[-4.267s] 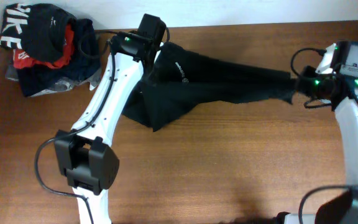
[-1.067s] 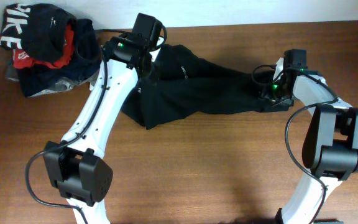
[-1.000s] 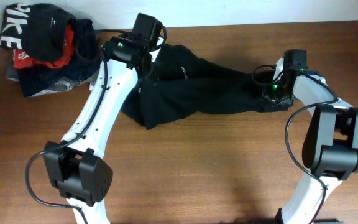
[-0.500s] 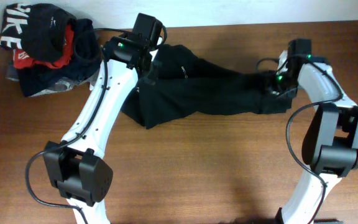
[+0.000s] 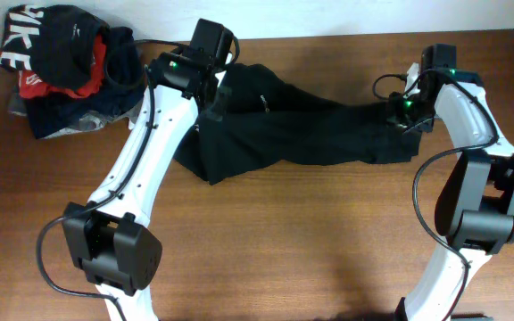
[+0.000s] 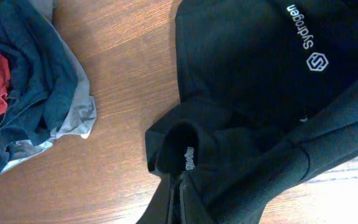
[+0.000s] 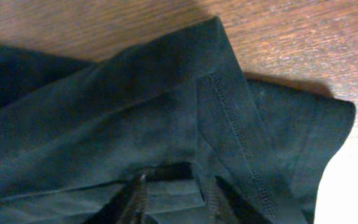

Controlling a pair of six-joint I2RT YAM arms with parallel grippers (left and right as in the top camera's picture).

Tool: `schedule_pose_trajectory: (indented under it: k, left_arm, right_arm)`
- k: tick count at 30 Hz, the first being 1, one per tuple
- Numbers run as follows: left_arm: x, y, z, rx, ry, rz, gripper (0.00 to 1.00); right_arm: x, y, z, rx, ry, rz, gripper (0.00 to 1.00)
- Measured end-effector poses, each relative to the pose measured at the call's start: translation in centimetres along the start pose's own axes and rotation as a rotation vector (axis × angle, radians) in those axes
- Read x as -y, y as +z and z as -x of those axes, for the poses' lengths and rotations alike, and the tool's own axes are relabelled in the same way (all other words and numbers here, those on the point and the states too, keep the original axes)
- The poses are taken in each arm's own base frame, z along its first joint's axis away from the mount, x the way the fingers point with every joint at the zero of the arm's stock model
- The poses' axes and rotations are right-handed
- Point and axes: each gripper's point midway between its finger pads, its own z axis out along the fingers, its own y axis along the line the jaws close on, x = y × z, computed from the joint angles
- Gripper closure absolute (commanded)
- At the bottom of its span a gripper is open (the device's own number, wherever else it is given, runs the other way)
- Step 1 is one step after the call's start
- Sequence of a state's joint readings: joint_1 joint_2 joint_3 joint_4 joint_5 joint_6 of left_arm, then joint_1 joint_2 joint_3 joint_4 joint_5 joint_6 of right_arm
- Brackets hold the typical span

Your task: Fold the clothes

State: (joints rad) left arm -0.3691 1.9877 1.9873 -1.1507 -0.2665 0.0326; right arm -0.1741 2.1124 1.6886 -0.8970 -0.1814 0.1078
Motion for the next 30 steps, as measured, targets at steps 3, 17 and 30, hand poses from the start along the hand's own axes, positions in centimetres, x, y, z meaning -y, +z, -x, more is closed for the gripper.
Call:
schedule_pose_trajectory:
  k: [3, 17, 30]
  left_arm:
    - [0.0, 0.0, 0.0, 0.000, 0.000, 0.000, 1.00]
    - [0.0, 0.0, 0.1, 0.005, -0.001, 0.001, 1.00]
    - [0.0, 0.0, 0.3, 0.011, -0.003, 0.001, 1.00]
  right_arm:
    - [0.0, 0.2, 0.0, -0.002, 0.000, 0.000, 0.60]
    - [1.1, 4.0, -3.0, -0.072, 0.013, -0.007, 0.61]
    - [0.3, 4.2, -2.8, -0.063, 0.010, 0.037, 0.87]
